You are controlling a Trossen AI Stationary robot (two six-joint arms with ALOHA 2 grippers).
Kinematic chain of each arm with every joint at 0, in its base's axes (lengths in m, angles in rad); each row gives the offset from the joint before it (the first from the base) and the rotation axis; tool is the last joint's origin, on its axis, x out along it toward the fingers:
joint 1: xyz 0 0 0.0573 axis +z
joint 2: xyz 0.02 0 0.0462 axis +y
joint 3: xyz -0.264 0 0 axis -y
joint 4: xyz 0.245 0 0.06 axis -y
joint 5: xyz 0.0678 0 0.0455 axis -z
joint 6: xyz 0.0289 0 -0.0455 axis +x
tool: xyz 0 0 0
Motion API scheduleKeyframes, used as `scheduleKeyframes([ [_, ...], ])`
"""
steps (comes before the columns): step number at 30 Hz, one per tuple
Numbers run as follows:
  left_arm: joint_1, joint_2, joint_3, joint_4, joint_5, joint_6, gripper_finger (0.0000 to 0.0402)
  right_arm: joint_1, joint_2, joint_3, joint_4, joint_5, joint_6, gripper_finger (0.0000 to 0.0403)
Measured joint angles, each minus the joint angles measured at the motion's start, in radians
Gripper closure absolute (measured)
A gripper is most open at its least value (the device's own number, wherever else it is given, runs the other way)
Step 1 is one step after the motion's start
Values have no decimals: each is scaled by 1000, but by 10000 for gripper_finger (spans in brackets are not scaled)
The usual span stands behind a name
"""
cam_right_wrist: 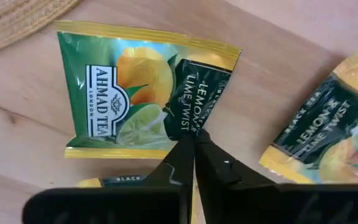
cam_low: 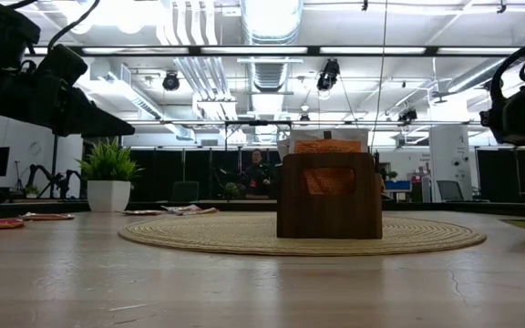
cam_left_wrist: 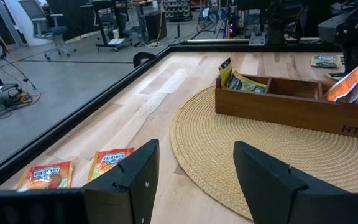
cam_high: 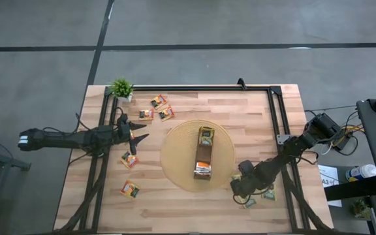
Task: Pick & Place Tea
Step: Put the yellow tea bag into the top section of the wooden organizer
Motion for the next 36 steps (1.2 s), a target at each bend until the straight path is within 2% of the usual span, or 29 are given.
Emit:
scheduleKeyframes([
  [5,0,0,0,0,0,0,199,-6,-25,20,-73,36,-69,395],
  [18,0,0,0,0,0,0,199,-11,-56,258,-372,258,-399,395],
  [24,0,0,0,0,0,0,199,-27,-56,337,-481,432,-624,395],
  [28,0,0,0,0,0,0,199,-78,-57,362,-497,537,-773,395],
  [32,0,0,0,0,0,0,199,-154,-57,365,-502,554,-847,394],
  [36,0,0,0,0,0,0,199,-217,-58,365,-503,466,-879,394],
])
